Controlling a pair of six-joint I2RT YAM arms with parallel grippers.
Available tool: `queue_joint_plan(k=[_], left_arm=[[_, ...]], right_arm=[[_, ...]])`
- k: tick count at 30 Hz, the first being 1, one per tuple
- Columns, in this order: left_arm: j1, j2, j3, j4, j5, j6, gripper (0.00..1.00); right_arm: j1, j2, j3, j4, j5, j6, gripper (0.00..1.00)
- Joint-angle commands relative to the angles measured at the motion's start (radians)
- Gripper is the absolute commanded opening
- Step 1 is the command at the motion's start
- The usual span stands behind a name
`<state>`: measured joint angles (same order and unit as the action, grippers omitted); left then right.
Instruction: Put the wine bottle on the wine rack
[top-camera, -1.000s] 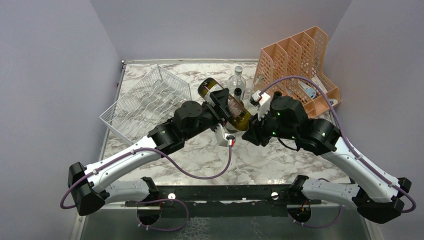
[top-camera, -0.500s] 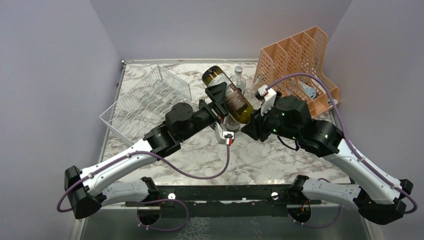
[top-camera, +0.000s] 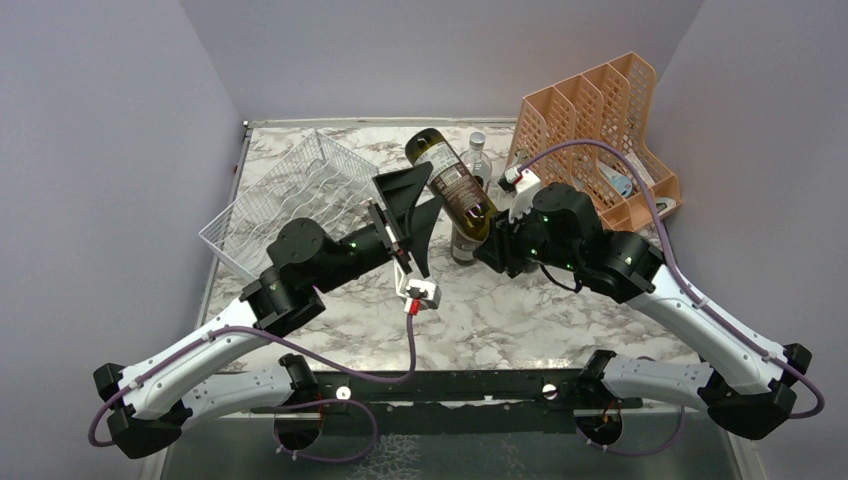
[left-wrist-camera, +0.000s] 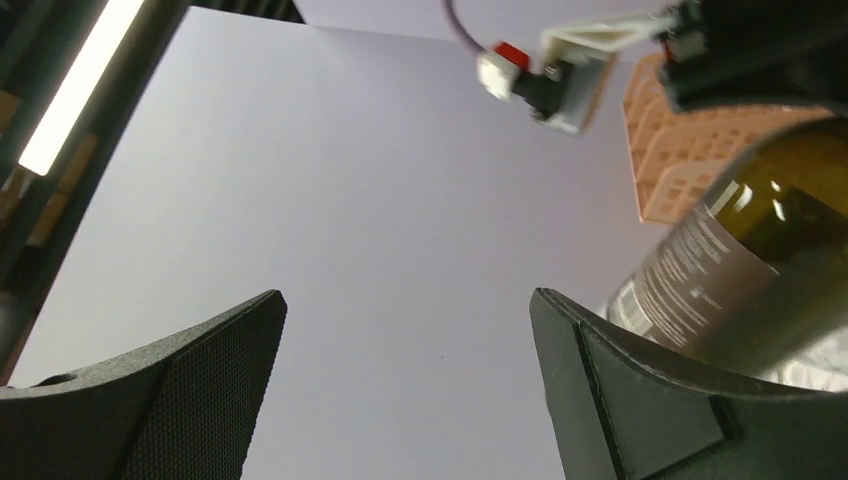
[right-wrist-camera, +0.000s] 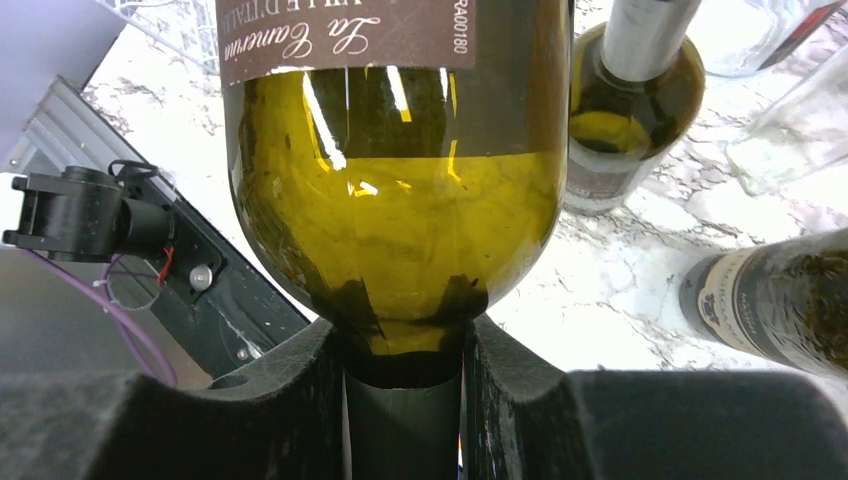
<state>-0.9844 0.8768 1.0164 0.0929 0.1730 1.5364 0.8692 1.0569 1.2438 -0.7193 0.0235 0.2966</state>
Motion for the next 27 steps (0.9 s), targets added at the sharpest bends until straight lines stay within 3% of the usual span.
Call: queue_joint_plan(k=[1,5,8,13,21,27], left_arm=[[-0.004,-0.027,0.01,0.173,0.073,-0.16,0.97],[-0.004,-0.015,0.026,0.259,0.018,-0.407,0.97],[-0.003,-0.017,0.029,0.285,-0.067,-0.646,0.81],[-0.003,-0.037,0.015,0.337,-0.295,-1.07,0.8],[-0.003,-0.15,-0.075,0.281,-0.76,-1.517,0.82],[-0.003,-0.213,-0.115,0.056,-0.828,-1.634,0.83]], right_arm=[[-0.001,0.004,0.015,0.208,-0.059,-0.004,0.01],[-0.001,0.039,-0.027,0.272,-0.139,-0.016,0.01],[-0.001,0.06,-0.071,0.334,-0.204,-0.013,0.01],[0.001,0.103,-0.122,0.4,-0.288,-0.008,0.01],[0.039,0.148,-0.231,0.521,-0.334,0.026,0.01],[0.118,0.253,-0.276,0.59,-0.267,0.055,0.01]])
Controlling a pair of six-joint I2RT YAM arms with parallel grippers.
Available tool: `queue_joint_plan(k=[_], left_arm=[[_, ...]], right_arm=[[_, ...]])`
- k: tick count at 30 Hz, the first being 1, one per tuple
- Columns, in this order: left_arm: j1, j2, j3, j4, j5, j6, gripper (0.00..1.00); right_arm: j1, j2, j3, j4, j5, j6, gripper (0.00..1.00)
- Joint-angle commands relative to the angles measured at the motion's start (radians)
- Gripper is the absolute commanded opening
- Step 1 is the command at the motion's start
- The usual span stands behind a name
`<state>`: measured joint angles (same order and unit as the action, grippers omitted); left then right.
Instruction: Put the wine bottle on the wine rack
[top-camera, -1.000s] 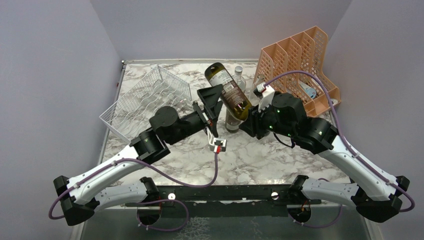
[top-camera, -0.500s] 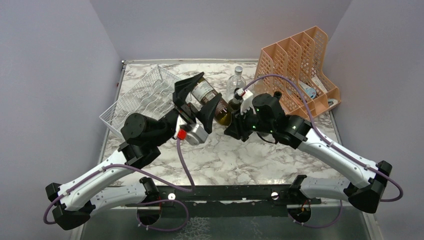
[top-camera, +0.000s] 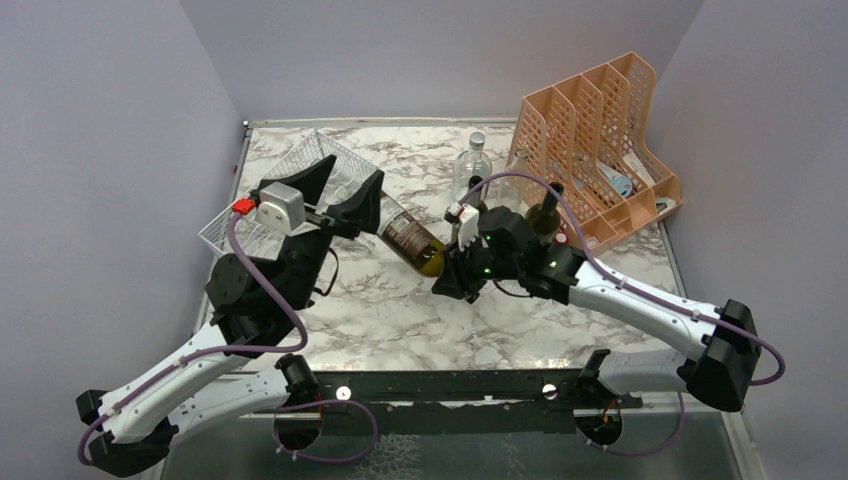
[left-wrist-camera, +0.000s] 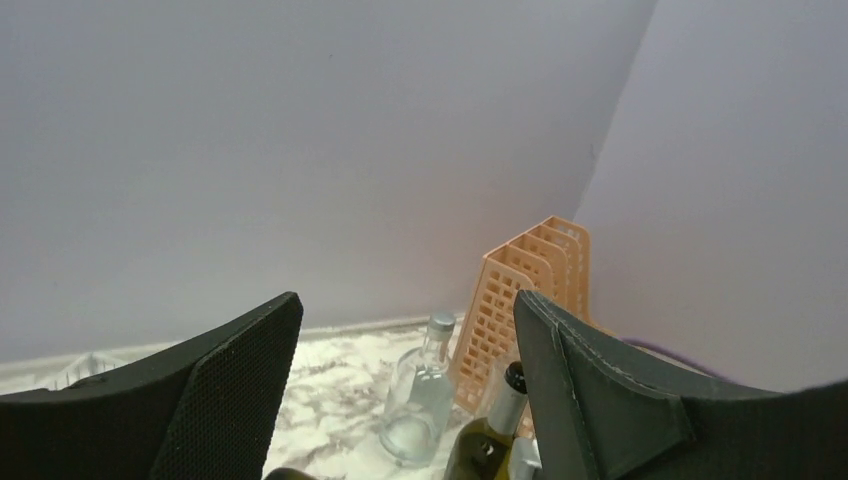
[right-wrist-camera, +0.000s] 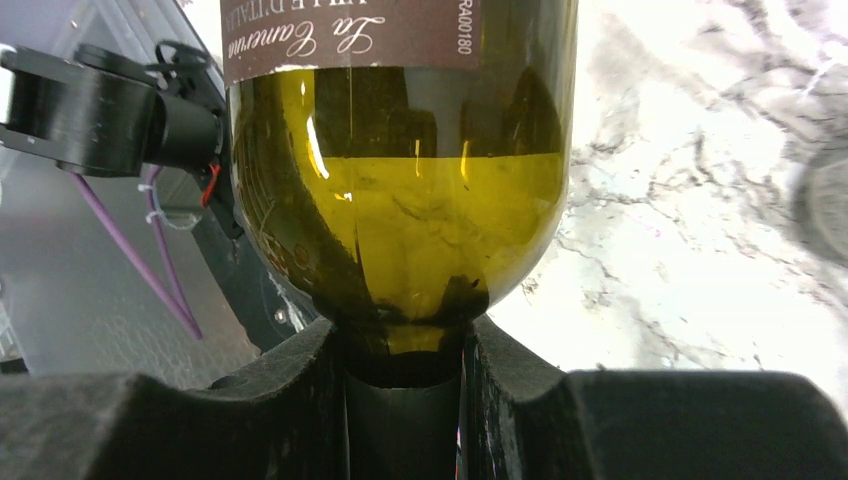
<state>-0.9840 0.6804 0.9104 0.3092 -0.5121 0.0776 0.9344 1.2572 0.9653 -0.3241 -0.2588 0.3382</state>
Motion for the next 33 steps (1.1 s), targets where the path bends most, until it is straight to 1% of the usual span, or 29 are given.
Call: queue_joint_plan(k=[1,5,7,11,15,23,33], left_arm=[[-0.003,-0.022,-0.004,-0.193,-0.152,-0.183,0.84],[-0.004,-0.043,-0.003,-0.287,-0.184,-0.194,0.85],[-0.004,-0.058,-0.009,-0.307,-0.204,-0.204,0.86],[-0.004,-0.09,-0.033,-0.303,-0.213,-0.194,0.87],[-0.004,-0.097,-0.045,-0.288,-0.215,-0.17,0.87],[-0.004,-0.098,-0.039,-0.307,-0.213,-0.156,0.88],[-0.004,-0.098,-0.039,-0.322,-0.192,-0.149,0.88]], right_arm=[[0.068,0.086,0.005,0.201,0.027,0.013,0.01],[0.127,0.189,0.028,0.224,0.052,0.015,0.01],[0.156,0.239,0.045,0.233,0.064,0.016,0.01],[0.205,0.343,0.101,0.234,0.083,0.017,0.01],[0.221,0.425,0.14,0.277,0.082,0.054,0.01],[0.233,0.521,0.199,0.341,0.084,0.106,0.01],[0.247,0.583,0.24,0.38,0.102,0.129,0.01]])
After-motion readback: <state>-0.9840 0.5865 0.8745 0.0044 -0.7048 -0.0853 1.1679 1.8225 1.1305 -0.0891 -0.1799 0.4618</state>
